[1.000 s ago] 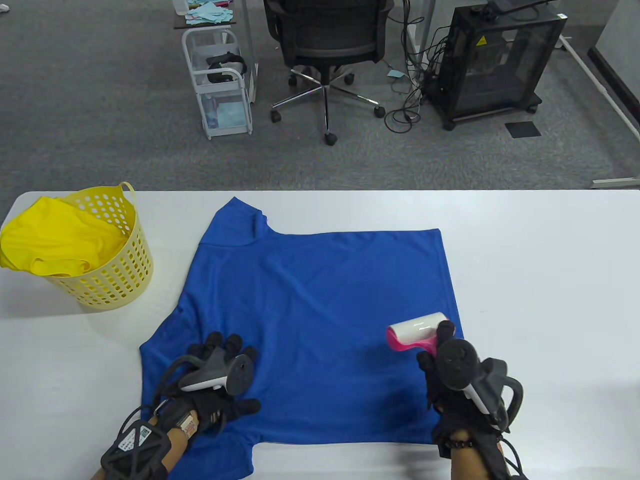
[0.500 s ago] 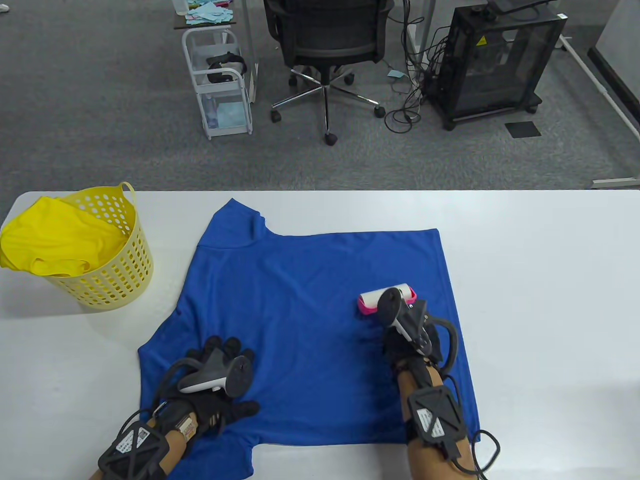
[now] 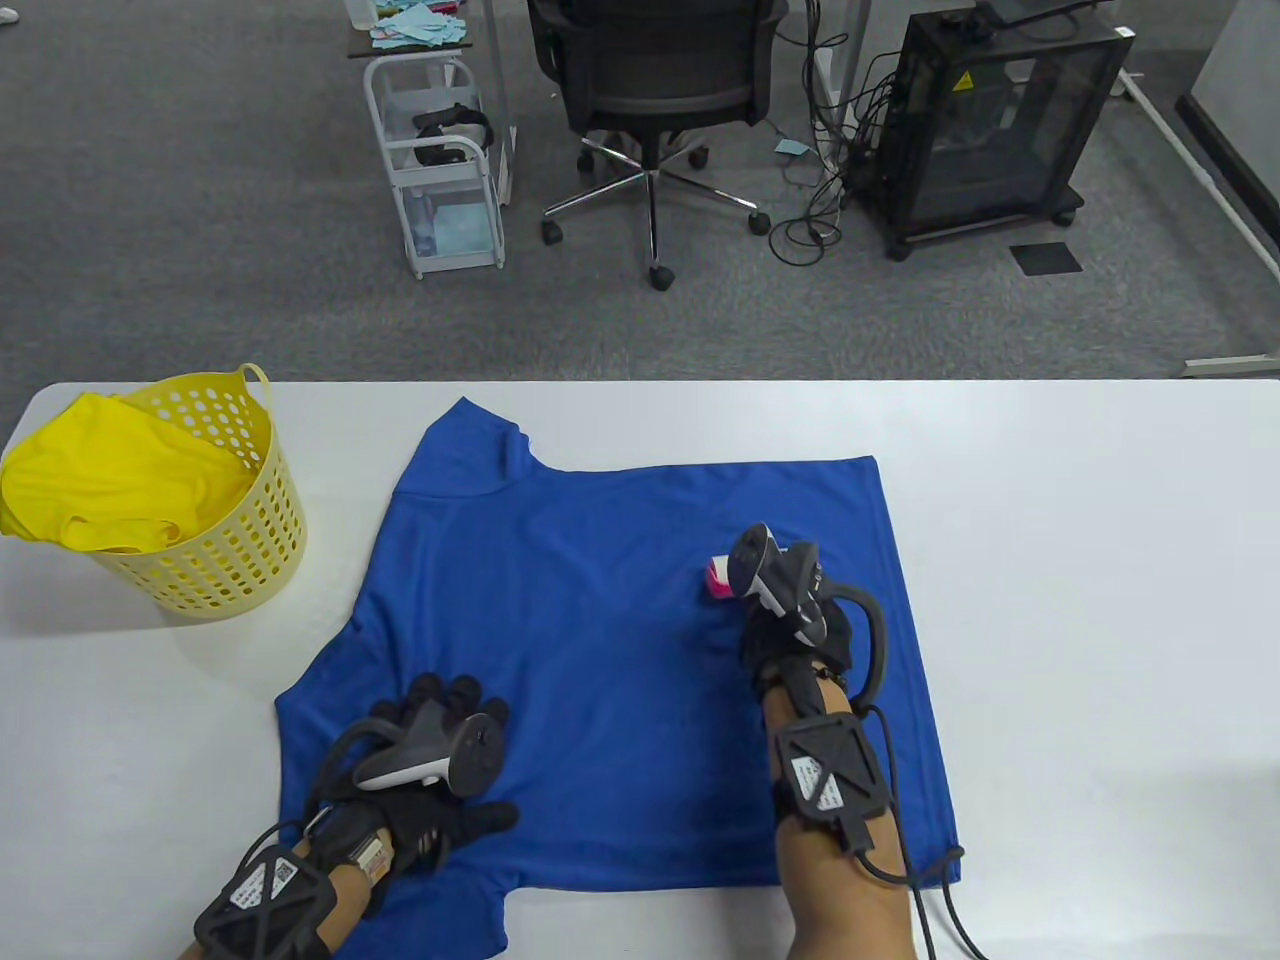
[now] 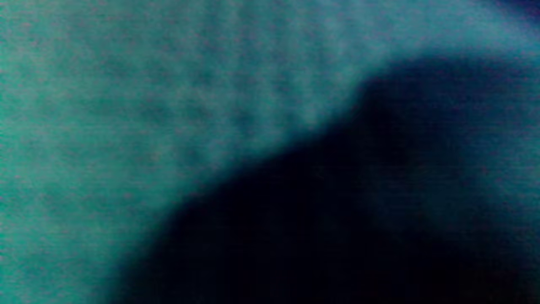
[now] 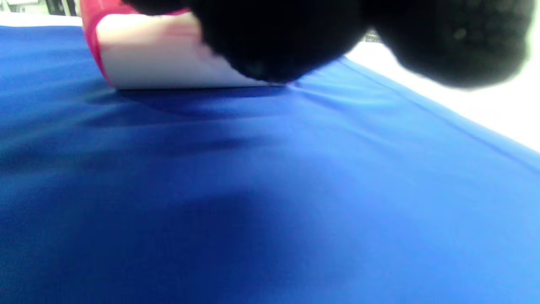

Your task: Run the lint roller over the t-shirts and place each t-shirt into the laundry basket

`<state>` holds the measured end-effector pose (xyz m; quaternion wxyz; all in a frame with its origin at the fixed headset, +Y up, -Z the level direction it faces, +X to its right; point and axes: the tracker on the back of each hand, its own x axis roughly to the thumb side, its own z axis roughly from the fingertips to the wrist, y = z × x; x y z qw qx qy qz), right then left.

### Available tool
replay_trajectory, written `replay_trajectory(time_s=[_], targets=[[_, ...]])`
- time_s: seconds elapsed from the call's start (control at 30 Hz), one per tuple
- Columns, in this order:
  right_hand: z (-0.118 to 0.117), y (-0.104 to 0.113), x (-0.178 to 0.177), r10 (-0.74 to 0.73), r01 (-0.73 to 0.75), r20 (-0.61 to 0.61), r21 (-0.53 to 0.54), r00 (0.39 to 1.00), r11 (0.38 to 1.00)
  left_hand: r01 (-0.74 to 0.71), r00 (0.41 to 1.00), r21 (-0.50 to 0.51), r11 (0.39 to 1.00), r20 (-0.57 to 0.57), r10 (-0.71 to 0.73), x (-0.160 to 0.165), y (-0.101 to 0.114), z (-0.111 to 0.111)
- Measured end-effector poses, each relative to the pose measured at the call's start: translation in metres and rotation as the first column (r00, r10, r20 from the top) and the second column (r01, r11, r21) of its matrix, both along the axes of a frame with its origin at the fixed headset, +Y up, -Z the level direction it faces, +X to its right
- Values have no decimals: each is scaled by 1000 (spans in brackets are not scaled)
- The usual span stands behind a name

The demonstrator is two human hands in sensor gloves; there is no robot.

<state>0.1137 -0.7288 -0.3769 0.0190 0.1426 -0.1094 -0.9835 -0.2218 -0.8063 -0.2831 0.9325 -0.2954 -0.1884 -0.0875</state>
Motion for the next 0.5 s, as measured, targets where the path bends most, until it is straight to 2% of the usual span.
replay_trajectory(time_s=[0.1,0.2,0.33,0.4,0.5], targets=[[46,5,11,46,-47,-67,-21,997,999,1,1000,0,1000,2,-1,0,0,0],[91,8,24,9,-15,-96,-61,995,998,-1,1000,-5,1000,2,1,0,0,0],[148,14,35,91,-109,-169,-103,981,989,0,1000,-5,1000,3,0,0,0,0],[163,14,38,114,-133,-182,-95,977,987,0,1000,-5,1000,3,0,0,0,0],[167,13,37,139,-156,-188,-80,972,984,-1,1000,-6,1000,4,1,-1,0,0]])
